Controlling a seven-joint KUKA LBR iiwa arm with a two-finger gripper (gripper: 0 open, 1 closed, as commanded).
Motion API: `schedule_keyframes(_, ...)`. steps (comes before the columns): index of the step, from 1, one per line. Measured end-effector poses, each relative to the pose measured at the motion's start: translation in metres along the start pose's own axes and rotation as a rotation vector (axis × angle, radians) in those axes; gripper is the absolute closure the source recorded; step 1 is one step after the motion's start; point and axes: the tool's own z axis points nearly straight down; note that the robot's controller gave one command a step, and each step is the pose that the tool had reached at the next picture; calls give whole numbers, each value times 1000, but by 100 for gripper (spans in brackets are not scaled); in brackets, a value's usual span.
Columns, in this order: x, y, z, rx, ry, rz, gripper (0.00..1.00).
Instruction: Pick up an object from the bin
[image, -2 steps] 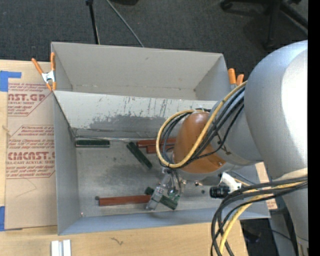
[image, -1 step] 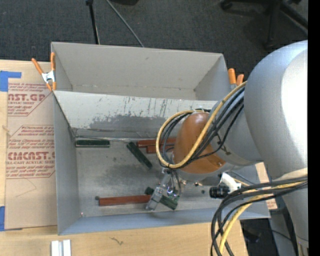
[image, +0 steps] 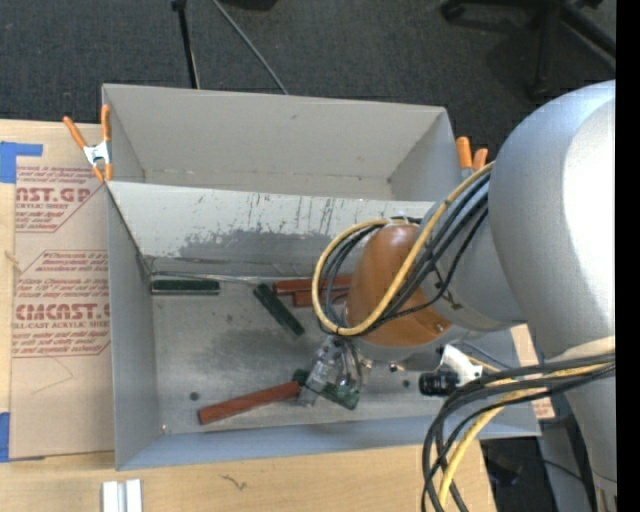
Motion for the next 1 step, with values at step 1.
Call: schedule_keyframes(1,0,0,-19,0,0,-1,100)
